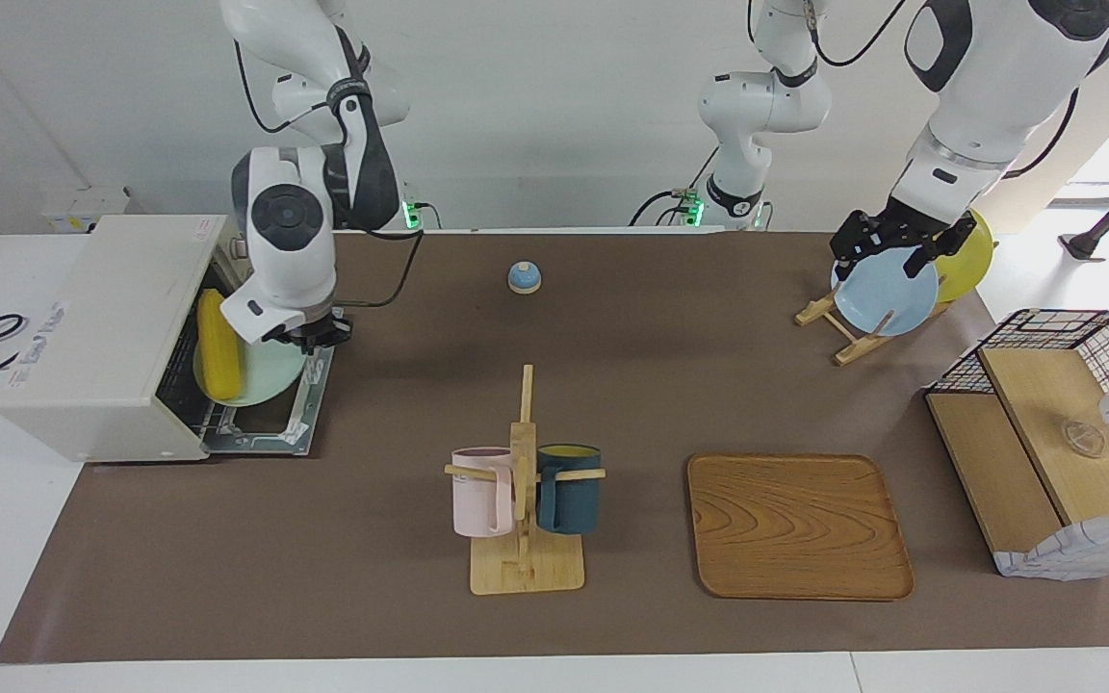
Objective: Put corn in oven
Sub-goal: 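Carry the corn with the right gripper into the open oven, then open the right gripper inside the oven and draw it back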
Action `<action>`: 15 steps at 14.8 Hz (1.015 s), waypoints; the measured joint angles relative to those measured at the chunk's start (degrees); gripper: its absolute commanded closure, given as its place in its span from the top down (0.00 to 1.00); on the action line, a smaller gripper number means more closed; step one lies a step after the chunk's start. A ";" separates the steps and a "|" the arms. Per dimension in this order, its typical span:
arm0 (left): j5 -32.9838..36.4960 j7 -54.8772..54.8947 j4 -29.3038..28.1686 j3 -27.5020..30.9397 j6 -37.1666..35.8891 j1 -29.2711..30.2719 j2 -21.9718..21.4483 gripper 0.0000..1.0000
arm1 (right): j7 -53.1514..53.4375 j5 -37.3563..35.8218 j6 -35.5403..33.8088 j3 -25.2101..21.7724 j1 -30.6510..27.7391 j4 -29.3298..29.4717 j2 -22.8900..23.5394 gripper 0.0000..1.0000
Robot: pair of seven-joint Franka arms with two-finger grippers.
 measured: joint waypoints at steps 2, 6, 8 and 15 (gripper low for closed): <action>0.00 0.00 0.02 0.06 0.00 0.11 -0.09 1.00 | -1.35 -0.05 2.66 0.04 -0.90 -2.68 -0.62 0.00; 0.00 0.00 0.02 0.20 0.00 0.17 -0.27 1.00 | -6.00 -0.11 3.21 0.09 -3.86 -4.38 -2.04 0.18; 0.00 0.00 0.02 0.20 0.00 0.17 -0.28 1.00 | -6.48 -0.08 3.26 0.12 -4.68 -4.67 -2.27 0.30; 0.00 0.00 0.01 -0.14 -0.71 0.13 -0.61 1.00 | -6.49 1.99 3.47 0.54 -4.60 -5.13 -2.26 0.46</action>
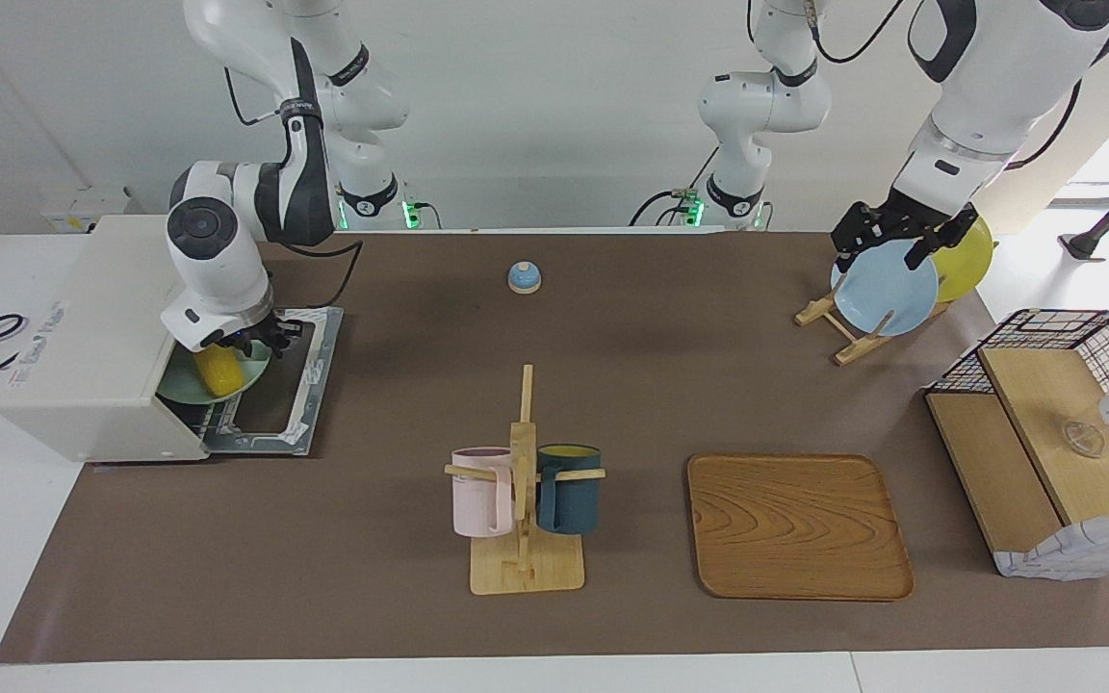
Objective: Put corn in oven
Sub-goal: 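Open the right gripper inside the oven and draw it back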
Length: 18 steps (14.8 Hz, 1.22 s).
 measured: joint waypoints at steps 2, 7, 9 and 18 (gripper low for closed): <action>0.00 0.00 -0.18 0.00 -0.58 0.00 -0.65 1.00 | 0.00 2.56 0.00 0.08 0.48 0.60 0.00 0.43; 0.00 0.00 -0.59 0.10 -1.21 0.01 -2.51 1.00 | 3.15 4.26 1.56 0.25 4.90 1.10 0.05 0.00; 0.00 0.00 -0.46 0.15 -1.23 0.02 -3.01 1.00 | 5.50 4.36 4.96 0.29 7.12 -0.06 0.26 0.00; 0.00 0.00 -0.70 0.29 -2.11 0.15 -3.29 1.00 | 7.43 4.87 15.80 0.21 5.61 -6.43 4.71 0.00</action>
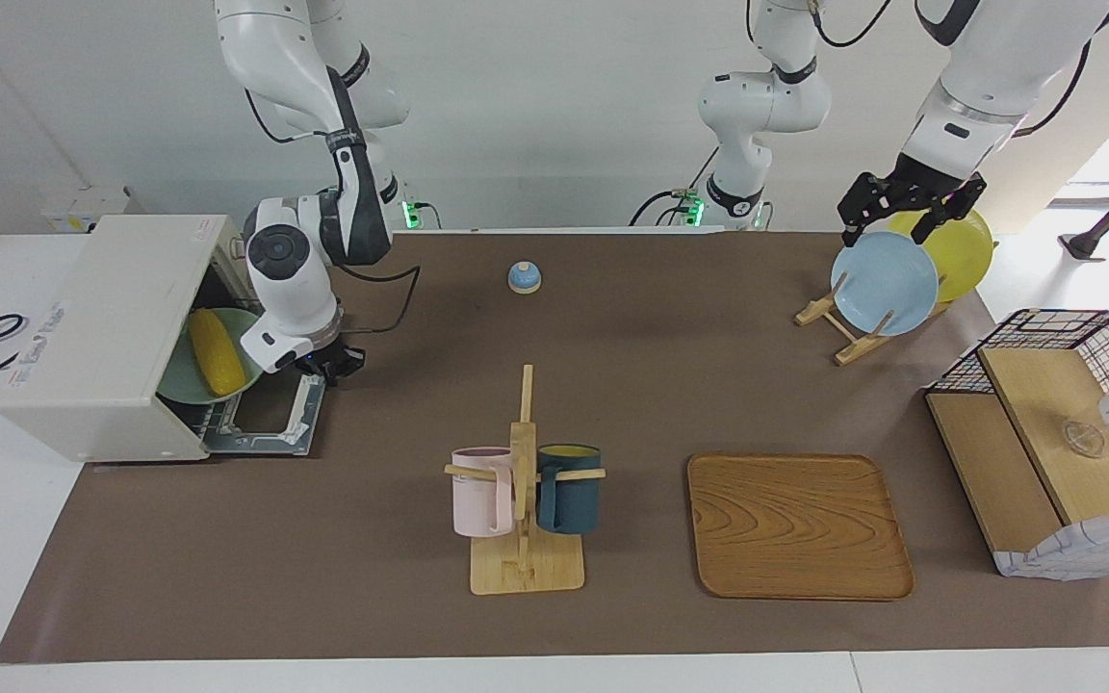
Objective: Put corn in oven
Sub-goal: 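Open the right gripper inside the oven and draw it back, then push the oven door shut with the right gripper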
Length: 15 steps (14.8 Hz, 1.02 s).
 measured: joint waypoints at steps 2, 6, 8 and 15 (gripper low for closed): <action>0.00 0.00 -0.11 0.00 0.01 0.00 0.00 1.00 | 0.00 0.08 0.13 -0.02 -0.02 -0.26 0.26 0.00; 0.00 0.00 -0.71 0.00 0.01 0.00 0.00 1.00 | -0.58 -0.19 0.09 -0.01 0.08 -0.39 0.25 0.00; 0.00 0.00 -0.72 0.00 0.02 0.00 -0.01 1.00 | -1.66 -1.18 -1.69 0.27 0.15 0.49 0.25 0.00; 0.00 0.00 -0.92 0.00 0.78 0.01 1.08 1.00 | -15.88 -0.84 -22.74 0.32 -4.13 11.39 -6.93 0.00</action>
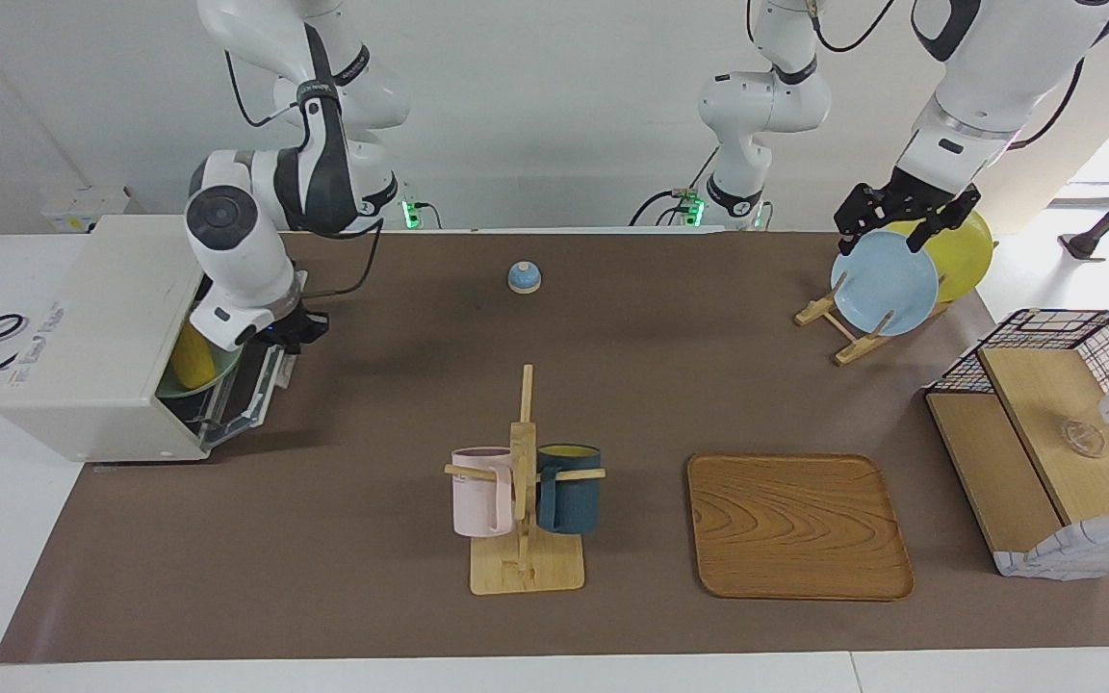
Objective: Put corn in oven
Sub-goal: 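Push the oven door shut with the right gripper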
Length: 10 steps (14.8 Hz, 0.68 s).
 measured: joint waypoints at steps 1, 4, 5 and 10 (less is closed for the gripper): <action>0.00 0.00 0.00 0.03 -0.01 0.01 0.33 1.00 | -1.79 -0.05 -0.58 -0.18 -1.38 0.30 -1.23 0.00; 0.00 0.00 0.40 0.09 -0.02 0.02 1.30 1.00 | -5.99 -0.44 -0.86 -0.71 -4.17 0.69 -3.00 0.00; 0.00 0.00 0.44 0.06 -0.02 0.02 1.37 1.00 | -7.08 -0.66 -0.90 -0.79 -4.55 0.77 -3.18 0.00; 0.00 0.00 1.45 -0.15 -0.03 0.02 0.70 1.00 | -11.31 -1.38 -1.59 -1.03 -5.69 0.98 -3.92 0.00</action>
